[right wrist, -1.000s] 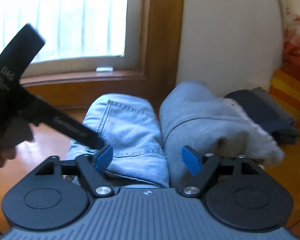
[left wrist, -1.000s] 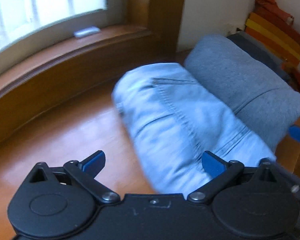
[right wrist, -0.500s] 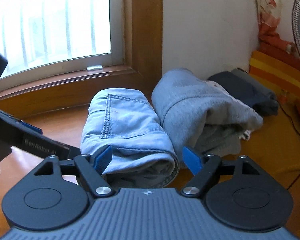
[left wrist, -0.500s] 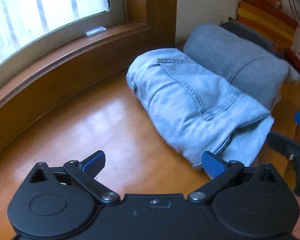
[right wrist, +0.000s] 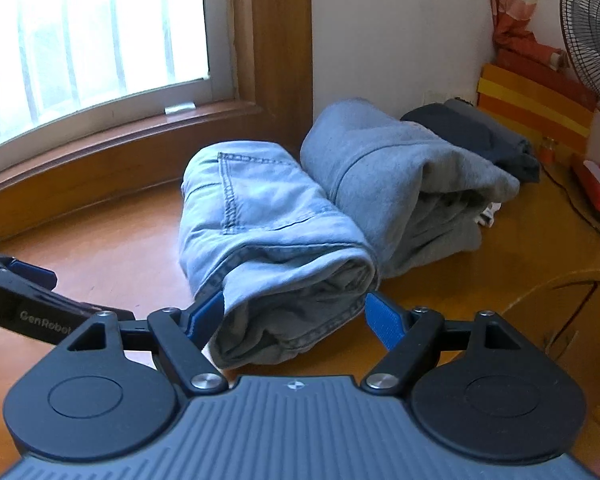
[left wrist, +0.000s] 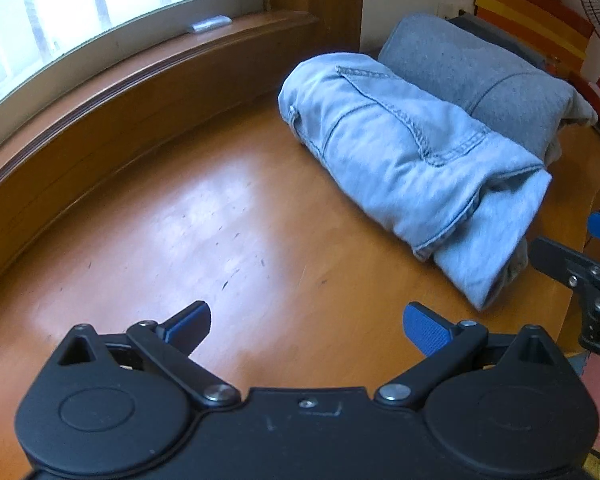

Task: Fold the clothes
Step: 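Open both grippers and withdraw from the jeans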

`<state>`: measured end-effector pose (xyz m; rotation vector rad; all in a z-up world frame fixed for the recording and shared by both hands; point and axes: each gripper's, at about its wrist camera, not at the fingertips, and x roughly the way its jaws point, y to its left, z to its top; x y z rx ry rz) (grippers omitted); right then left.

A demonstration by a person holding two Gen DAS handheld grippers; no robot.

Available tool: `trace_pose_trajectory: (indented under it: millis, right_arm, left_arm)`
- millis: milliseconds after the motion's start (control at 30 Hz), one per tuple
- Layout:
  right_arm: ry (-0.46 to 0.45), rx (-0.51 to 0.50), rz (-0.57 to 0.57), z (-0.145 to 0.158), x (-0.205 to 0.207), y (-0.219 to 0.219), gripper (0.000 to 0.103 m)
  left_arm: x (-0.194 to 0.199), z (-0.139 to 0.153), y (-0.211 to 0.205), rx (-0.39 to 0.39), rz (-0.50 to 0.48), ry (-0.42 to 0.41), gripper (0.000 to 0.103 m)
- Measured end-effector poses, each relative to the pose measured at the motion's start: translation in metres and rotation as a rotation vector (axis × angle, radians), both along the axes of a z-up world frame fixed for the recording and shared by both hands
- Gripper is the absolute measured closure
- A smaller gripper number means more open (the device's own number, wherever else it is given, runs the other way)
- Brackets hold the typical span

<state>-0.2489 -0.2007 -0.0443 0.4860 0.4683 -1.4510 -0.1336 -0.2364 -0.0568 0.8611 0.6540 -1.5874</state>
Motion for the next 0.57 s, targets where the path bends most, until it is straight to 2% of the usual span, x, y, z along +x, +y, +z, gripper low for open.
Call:
trace_pose_trajectory:
  millis: [267, 433, 567]
  right_arm:
    - [0.036, -0.002, 0.036, 0.001, 0.024, 0.0, 0.022]
    - [0.069, -0.007, 0.056, 0.002, 0.036, 0.001, 0.022]
    - [0.094, -0.019, 0.053, 0.004, 0.042, 0.005, 0.022]
  left_arm:
    - [0.021, 0.002, 0.008, -0.014, 0.012, 0.029, 0.0]
    - [0.033, 0.006, 0.013, -0.053, 0.003, 0.114, 0.0]
    - [0.038, 0.009, 0.016, -0.074, 0.009, 0.145, 0.0]
